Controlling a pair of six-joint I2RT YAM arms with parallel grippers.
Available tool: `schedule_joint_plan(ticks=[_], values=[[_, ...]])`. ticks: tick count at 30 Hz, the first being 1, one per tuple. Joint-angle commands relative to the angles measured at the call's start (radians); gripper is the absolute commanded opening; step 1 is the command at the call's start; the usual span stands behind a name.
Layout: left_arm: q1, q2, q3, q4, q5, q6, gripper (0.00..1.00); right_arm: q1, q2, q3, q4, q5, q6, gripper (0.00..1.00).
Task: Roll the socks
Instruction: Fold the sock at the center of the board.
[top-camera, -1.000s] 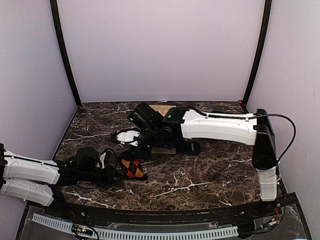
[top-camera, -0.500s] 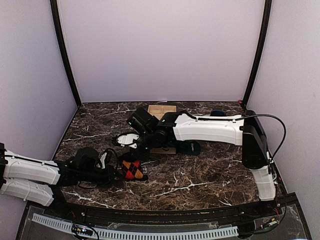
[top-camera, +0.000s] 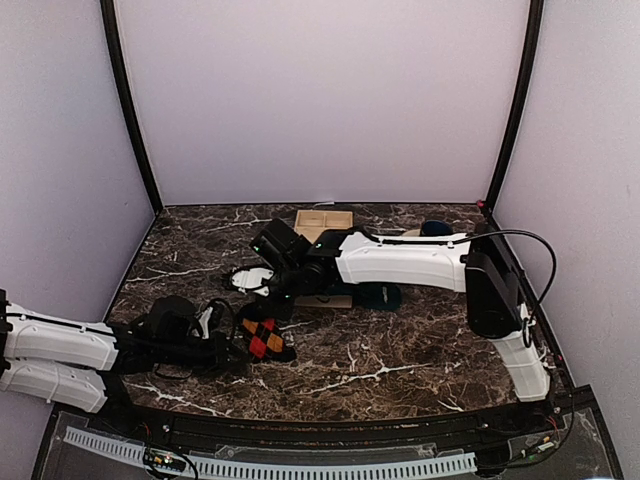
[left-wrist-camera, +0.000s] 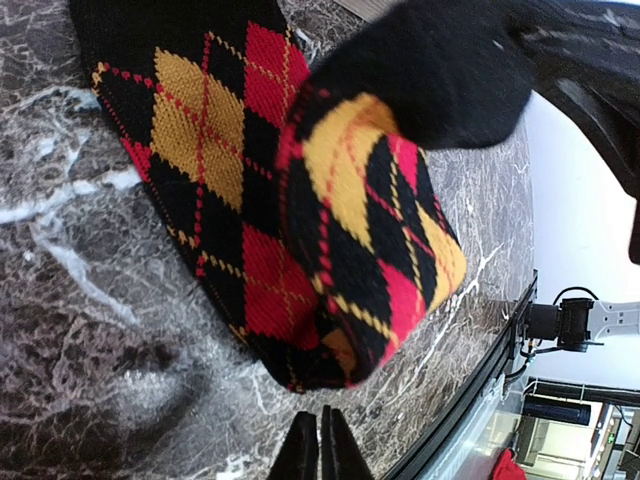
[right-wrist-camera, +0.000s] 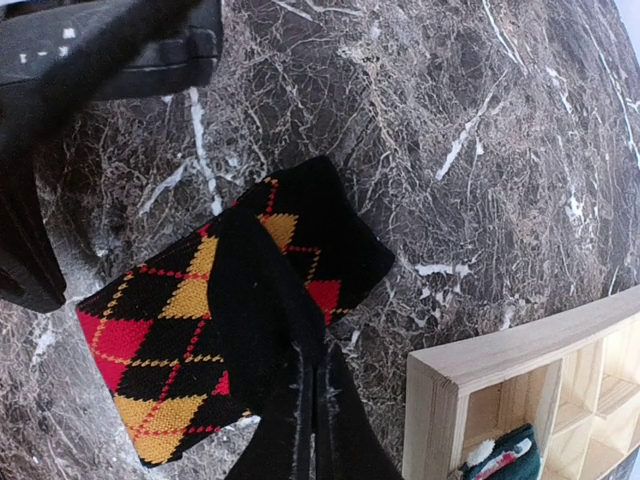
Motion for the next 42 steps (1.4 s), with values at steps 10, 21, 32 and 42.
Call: schedule_joint_plan(ticks=[10, 21, 32, 42], values=[[-0.008, -0.199, 0.058, -0.255, -0.092, 0.057, 0.07, -0.03, 0.067, 0.034, 0.061, -0.025, -0.011, 0.0], [-0.02, -0.051, 0.141, -0.202, -0.081, 0.119, 0.11, -0.035, 0.088, 0.036, 0.089, -0.049, -0.013, 0.0], [-0.029, 0.02, 0.172, -0.13, -0.093, 0.122, 0.11, -0.047, 0.118, 0.079, 0.102, -0.066, -0.026, 0.0], [-0.034, 0.118, 0.212, -0.069, -0.07, 0.131, 0.12, -0.056, 0.142, 0.107, 0.106, -0.087, -0.033, 0.0]])
